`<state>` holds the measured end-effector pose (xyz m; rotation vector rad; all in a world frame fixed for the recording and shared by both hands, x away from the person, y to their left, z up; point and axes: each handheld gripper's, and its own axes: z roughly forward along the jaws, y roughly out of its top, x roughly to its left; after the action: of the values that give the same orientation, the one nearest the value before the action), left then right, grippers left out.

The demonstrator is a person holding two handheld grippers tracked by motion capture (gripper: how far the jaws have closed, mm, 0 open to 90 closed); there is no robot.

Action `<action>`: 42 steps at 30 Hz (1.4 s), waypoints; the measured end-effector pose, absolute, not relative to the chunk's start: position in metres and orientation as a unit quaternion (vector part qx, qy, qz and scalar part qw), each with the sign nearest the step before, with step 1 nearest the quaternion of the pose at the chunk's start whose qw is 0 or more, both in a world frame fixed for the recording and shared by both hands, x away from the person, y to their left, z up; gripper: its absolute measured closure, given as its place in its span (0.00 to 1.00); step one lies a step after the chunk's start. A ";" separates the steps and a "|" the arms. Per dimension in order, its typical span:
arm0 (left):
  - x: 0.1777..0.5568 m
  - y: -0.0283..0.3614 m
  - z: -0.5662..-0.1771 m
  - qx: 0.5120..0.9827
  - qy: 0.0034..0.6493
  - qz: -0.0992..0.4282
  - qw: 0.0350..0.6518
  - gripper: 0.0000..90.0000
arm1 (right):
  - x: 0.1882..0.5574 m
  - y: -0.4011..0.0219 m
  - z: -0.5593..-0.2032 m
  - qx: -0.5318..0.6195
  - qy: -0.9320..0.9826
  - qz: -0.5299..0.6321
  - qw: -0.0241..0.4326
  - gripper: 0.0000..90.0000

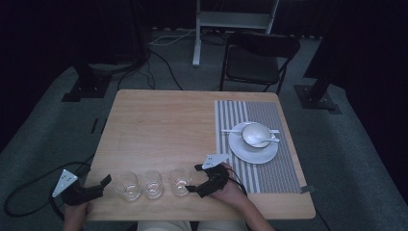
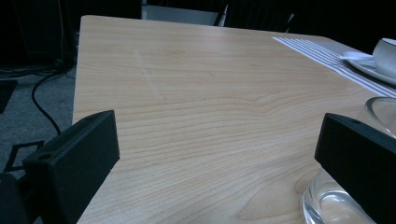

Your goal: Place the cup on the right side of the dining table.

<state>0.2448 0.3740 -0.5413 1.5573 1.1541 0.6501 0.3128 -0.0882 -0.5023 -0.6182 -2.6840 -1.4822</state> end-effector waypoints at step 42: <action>0.245 0.375 -0.541 0.650 0.481 0.267 0.524 0.00 | 0.296 -0.035 -0.521 -0.183 -0.872 -0.448 -0.070 0.22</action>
<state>0.2450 0.3752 -0.5414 1.5556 1.1507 0.6382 0.2962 -0.0346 -0.5209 -0.6015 -2.8682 -1.4751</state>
